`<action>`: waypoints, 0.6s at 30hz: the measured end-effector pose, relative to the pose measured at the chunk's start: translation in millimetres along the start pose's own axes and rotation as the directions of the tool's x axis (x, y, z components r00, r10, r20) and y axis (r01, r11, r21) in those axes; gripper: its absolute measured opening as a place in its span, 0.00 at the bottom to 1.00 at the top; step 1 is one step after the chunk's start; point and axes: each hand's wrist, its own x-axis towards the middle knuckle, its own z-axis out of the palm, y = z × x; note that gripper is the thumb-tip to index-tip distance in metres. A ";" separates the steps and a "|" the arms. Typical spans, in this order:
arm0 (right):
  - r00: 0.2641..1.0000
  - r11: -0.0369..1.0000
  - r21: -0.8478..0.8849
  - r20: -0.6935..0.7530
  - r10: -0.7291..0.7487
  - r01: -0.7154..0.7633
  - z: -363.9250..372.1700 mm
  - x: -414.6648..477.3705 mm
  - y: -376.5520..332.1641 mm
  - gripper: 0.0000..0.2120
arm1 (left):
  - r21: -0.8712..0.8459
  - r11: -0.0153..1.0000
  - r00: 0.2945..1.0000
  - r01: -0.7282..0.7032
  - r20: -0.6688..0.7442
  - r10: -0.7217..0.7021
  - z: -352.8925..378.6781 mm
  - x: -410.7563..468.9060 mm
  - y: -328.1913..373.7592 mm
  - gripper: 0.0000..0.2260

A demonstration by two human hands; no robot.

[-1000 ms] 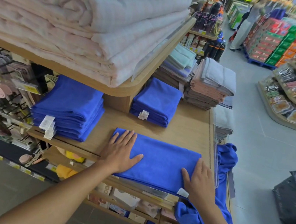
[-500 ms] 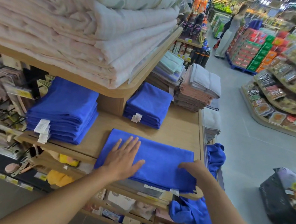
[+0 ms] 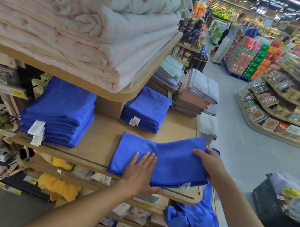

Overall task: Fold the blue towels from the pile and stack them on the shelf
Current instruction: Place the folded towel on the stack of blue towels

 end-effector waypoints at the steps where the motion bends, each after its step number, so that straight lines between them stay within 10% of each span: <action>1: 1.000 1.000 -0.021 -0.005 -0.018 0.018 1.1 -0.9 -3.1 0.12 | -0.016 1.000 1.000 -0.011 0.013 0.011 -1.4 2.1 3.4 0.55; 4: 0.999 0.997 -0.063 0.002 -0.041 0.041 9.3 -5.6 -12.2 0.14 | -0.124 0.990 0.998 -0.068 -0.005 0.068 -10.8 0.7 -5.8 0.56; 8: 0.996 0.993 -0.097 0.047 -0.069 0.073 26.0 -8.4 -32.0 0.07 | -0.269 0.963 0.950 0.034 -0.290 -0.115 -20.6 -11.8 -67.9 0.33; 18: 0.958 0.933 -0.330 0.281 -0.050 0.146 147.2 4.4 -89.5 0.11 | -0.213 0.951 0.911 0.225 -0.300 -0.283 -3.4 -30.7 -117.2 0.25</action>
